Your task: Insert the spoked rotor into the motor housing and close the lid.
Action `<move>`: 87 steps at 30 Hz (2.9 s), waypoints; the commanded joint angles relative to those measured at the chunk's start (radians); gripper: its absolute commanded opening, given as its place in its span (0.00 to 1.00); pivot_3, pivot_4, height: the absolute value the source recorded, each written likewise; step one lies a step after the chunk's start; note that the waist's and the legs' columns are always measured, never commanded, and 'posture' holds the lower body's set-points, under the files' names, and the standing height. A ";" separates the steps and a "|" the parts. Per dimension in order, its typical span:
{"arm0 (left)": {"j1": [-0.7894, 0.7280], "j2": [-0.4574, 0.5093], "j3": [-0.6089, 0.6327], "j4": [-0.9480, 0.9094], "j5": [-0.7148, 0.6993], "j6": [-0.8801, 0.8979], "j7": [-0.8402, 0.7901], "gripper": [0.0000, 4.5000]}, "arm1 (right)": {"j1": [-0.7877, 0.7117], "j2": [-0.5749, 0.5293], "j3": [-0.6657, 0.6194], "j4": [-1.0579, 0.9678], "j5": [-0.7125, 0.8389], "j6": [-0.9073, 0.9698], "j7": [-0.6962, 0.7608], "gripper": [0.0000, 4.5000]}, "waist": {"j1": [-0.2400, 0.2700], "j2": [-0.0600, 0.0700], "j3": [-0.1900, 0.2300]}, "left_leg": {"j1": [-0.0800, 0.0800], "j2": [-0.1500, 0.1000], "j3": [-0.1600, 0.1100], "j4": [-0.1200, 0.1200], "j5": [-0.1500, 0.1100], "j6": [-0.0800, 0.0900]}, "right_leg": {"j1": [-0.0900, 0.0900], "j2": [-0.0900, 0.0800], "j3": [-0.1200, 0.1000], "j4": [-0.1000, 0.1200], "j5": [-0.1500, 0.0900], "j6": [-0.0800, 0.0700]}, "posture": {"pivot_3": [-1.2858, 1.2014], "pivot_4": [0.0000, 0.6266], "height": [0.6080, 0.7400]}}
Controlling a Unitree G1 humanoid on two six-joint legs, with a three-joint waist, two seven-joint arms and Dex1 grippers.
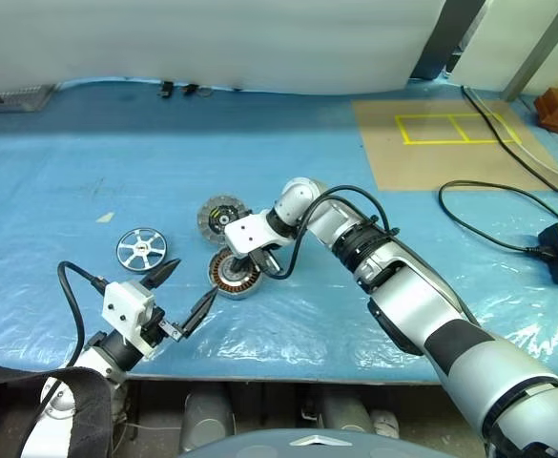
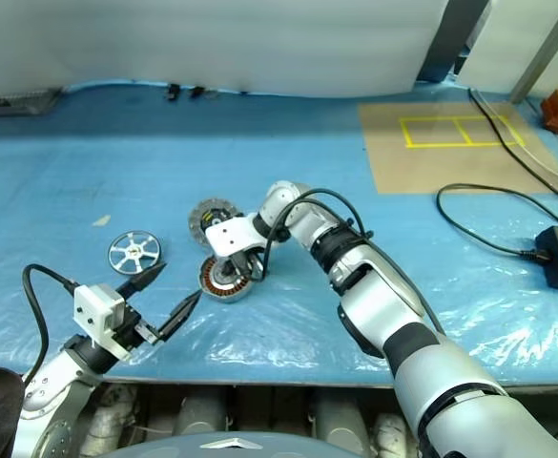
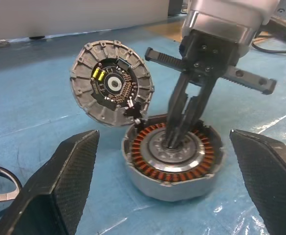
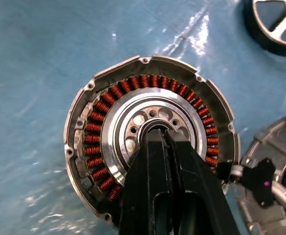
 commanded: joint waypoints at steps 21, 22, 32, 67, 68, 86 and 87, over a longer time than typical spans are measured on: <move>-0.004 0.001 -0.003 -0.005 -0.001 -0.023 -0.013 1.00 | -0.030 0.035 -0.178 -0.057 0.176 0.233 0.119 0.01 | 0.006 0.000 0.000 | -0.011 0.004 0.000 0.005 0.000 0.000 | -0.006 0.001 -0.002 -0.001 0.001 -0.002 | 0.52 0.24 1.00; -0.005 0.001 0.000 -0.006 -0.003 -0.023 -0.013 1.00 | -0.001 0.038 -0.186 -0.086 0.189 0.259 0.116 0.01 | 0.007 0.000 0.000 | -0.011 0.004 0.000 0.005 0.000 0.000 | -0.006 0.001 -0.002 -0.001 0.001 -0.002 | 0.52 0.24 1.00; -0.006 -0.001 0.003 -0.003 -0.008 -0.027 -0.017 1.00 | 0.237 0.074 -0.296 -0.406 0.360 0.616 -0.002 0.01 | 0.008 0.000 0.000 | -0.011 0.004 0.000 0.005 0.000 0.000 | -0.006 0.001 -0.002 0.000 0.001 -0.002 | 0.52 0.24 1.00; 0.023 0.014 0.022 -0.020 -0.024 -0.015 -0.031 1.00 | 0.366 -0.033 -0.203 -0.362 0.353 0.591 -0.071 0.01 | 0.006 0.000 0.000 | 0.005 0.002 0.000 0.001 0.000 0.000 | 0.010 0.001 -0.001 -0.005 -0.003 0.005 | 0.52 0.24 1.00; 0.025 0.016 0.022 -0.021 -0.022 -0.011 -0.029 1.00 | 0.363 -0.039 -0.185 -0.345 0.324 0.561 -0.087 0.01 | 0.006 0.000 0.000 | 0.005 0.002 0.000 0.001 0.000 0.000 | 0.010 0.001 -0.001 -0.006 -0.002 0.003 | 0.52 0.24 1.00; -0.259 0.366 0.215 0.068 -0.162 0.416 -0.044 0.92 | 0.339 0.018 -0.243 -0.414 0.406 0.592 -0.111 0.00 | 0.005 0.000 0.000 | -0.004 -0.001 0.000 0.001 0.000 0.000 | 0.000 0.001 -0.001 -0.004 0.000 0.000 | 0.52 0.24 1.00; -0.275 0.396 0.203 0.101 -0.148 0.424 -0.072 0.88 | 0.350 0.019 -0.241 -0.424 0.407 0.594 -0.115 0.00 | 0.004 0.000 0.000 | -0.005 -0.001 0.000 0.001 0.000 0.000 | -0.002 0.001 -0.001 -0.004 0.000 0.000 | 0.52 0.24 1.00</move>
